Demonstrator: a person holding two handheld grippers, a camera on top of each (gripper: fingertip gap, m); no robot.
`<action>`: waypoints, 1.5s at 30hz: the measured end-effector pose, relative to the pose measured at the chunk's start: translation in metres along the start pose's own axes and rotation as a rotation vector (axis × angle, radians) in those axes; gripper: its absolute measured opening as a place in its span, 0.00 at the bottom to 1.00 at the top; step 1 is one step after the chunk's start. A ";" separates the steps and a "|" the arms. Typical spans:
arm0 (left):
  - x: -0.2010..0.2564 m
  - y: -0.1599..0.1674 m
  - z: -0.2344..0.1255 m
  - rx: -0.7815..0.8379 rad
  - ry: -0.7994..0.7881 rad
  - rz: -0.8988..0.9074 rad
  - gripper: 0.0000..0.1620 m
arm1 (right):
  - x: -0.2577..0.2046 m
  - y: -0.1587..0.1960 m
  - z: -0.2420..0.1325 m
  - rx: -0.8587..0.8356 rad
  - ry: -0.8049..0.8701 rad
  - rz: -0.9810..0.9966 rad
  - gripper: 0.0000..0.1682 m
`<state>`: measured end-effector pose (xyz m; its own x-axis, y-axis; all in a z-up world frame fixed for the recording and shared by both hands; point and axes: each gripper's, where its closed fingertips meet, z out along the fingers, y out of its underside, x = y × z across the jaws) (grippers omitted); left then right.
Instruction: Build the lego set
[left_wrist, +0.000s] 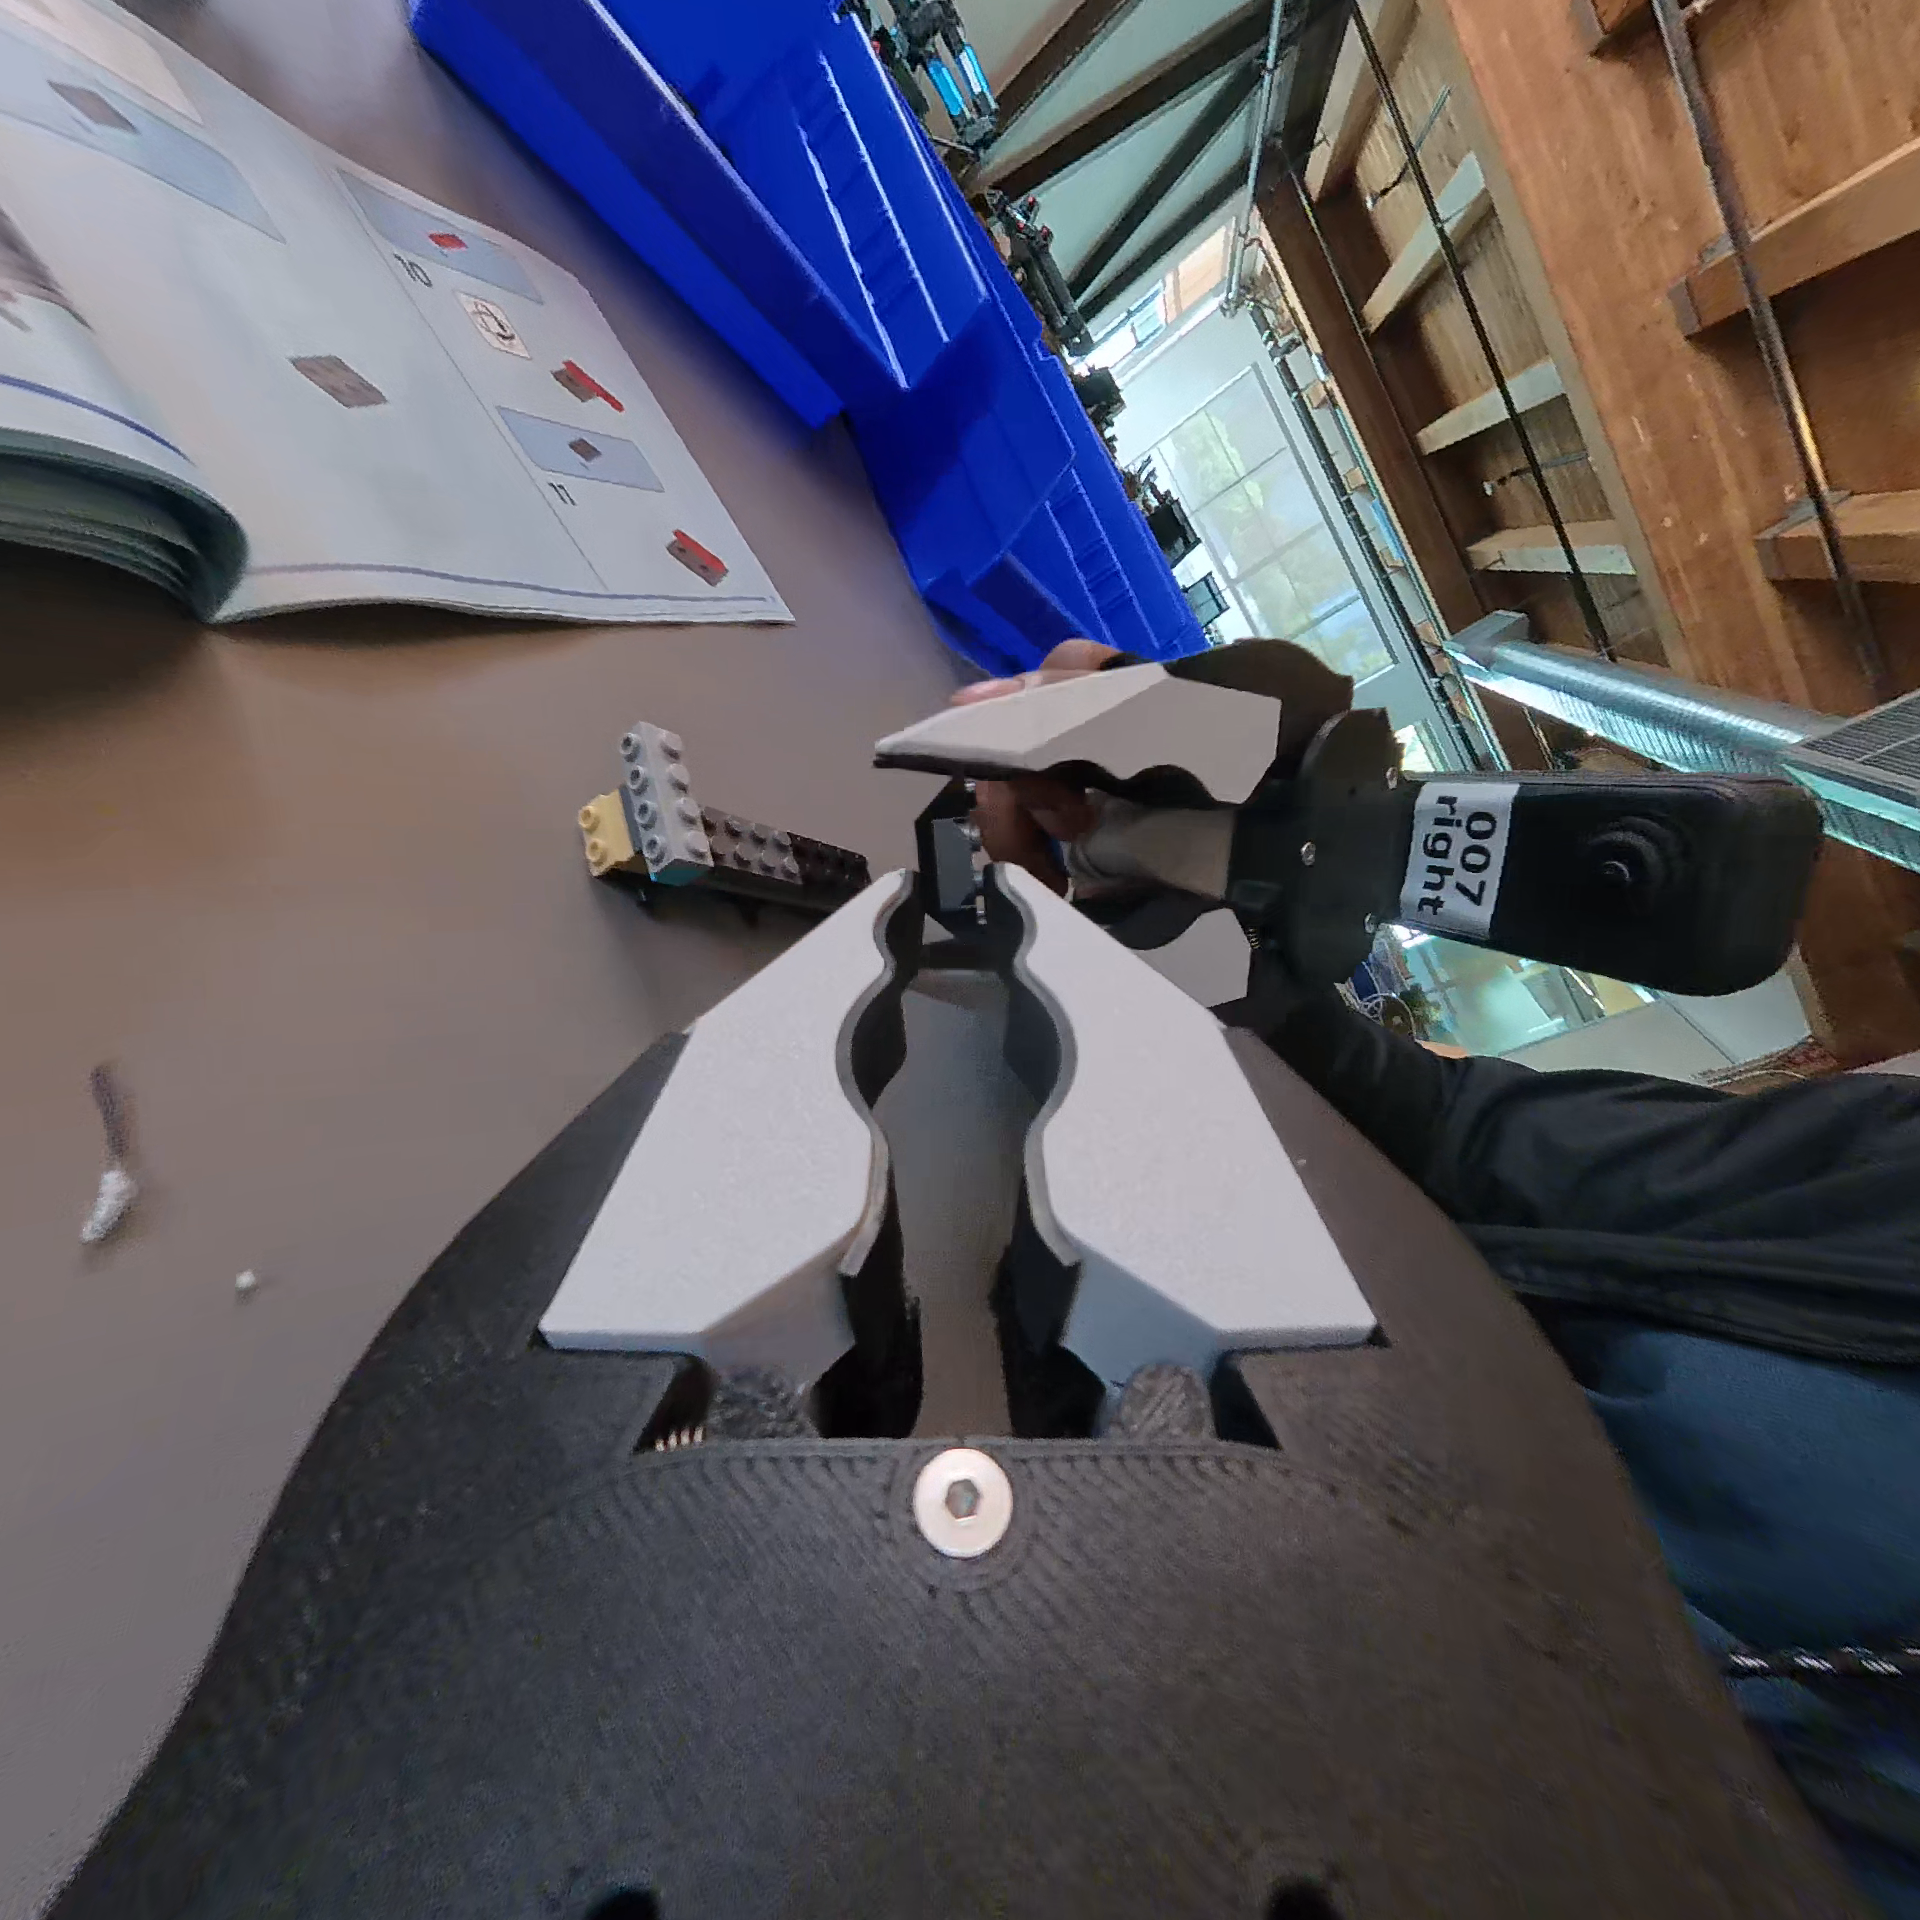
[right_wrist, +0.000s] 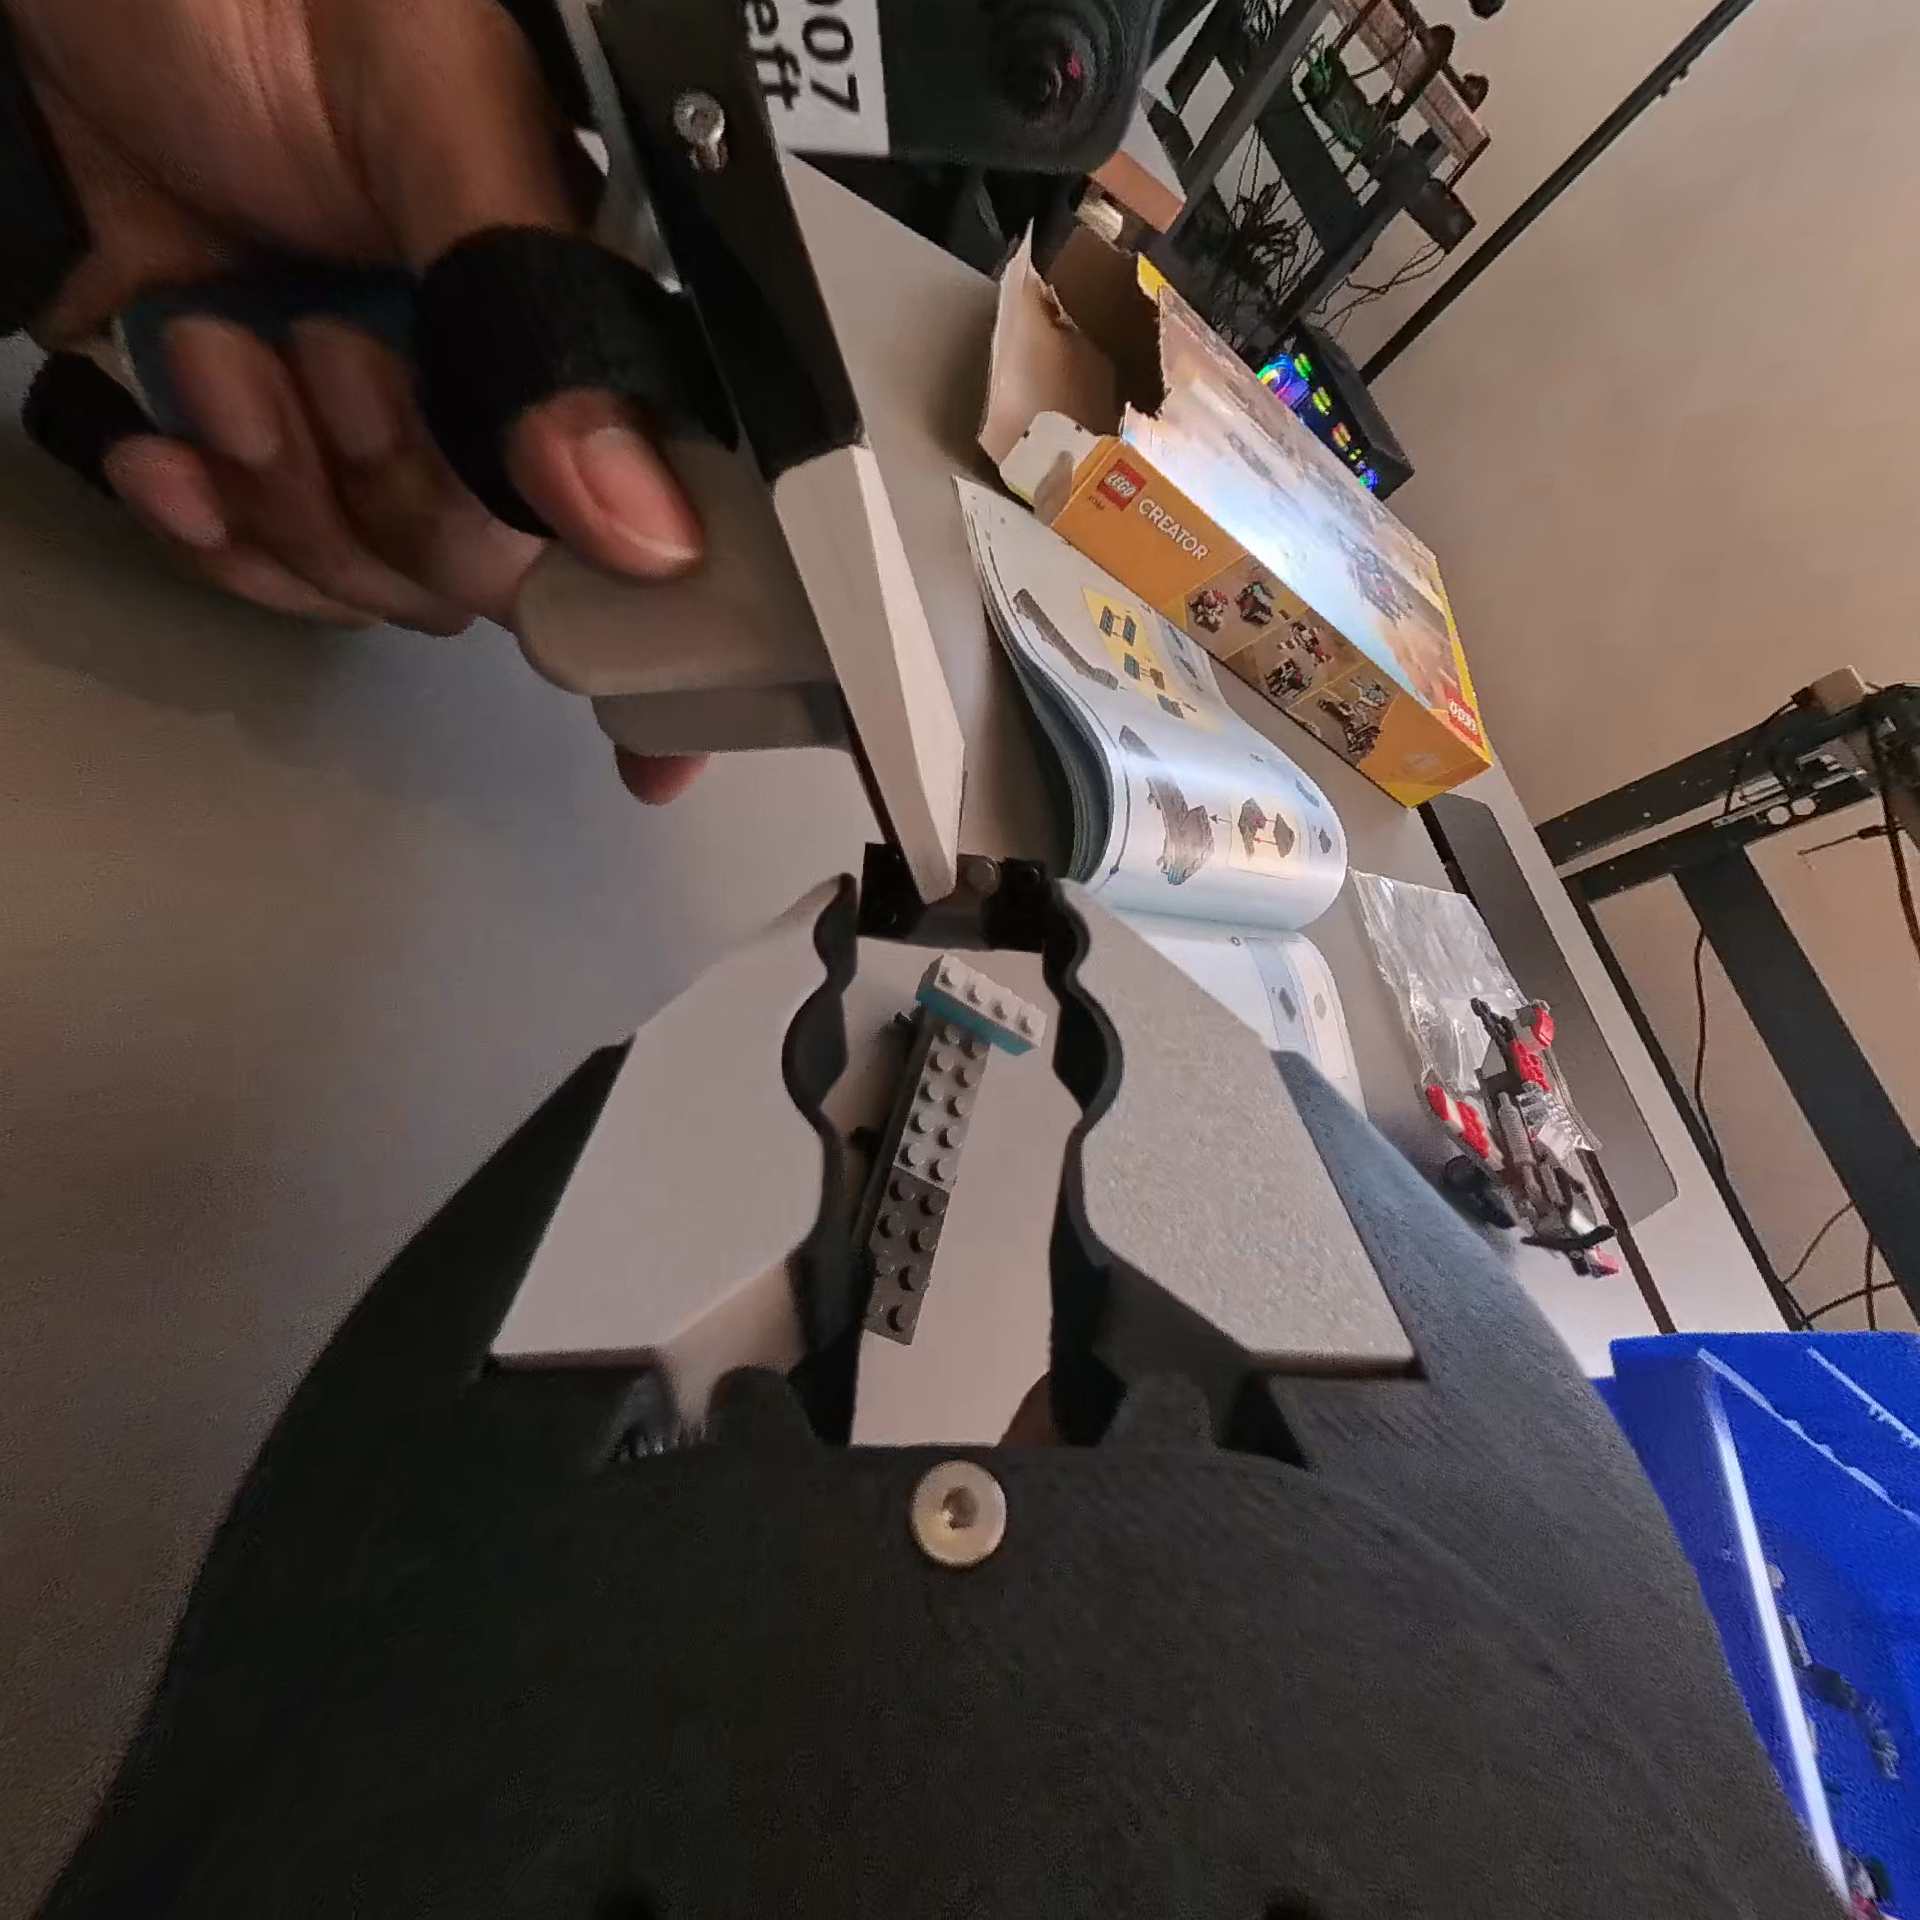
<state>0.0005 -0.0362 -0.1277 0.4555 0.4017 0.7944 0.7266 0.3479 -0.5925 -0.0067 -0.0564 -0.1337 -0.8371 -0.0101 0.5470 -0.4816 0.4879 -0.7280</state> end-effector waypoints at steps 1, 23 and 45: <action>0.000 0.000 0.001 -0.001 0.003 -0.002 0.07 | 0.000 0.001 -0.001 -0.002 0.004 0.006 0.21; -0.015 -0.018 -0.018 0.099 -0.068 -0.005 0.07 | 0.000 0.062 0.018 -0.349 -0.091 0.419 0.25; -0.018 -0.016 -0.014 0.089 -0.082 -0.020 0.07 | -0.003 0.074 0.007 -0.352 -0.100 0.615 0.10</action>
<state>-0.0117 -0.0609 -0.1306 0.3951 0.4602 0.7950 0.6852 0.4288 -0.5887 -0.0417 -0.0265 -0.1924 -0.9579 0.2859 0.0273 0.1839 0.6834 -0.7065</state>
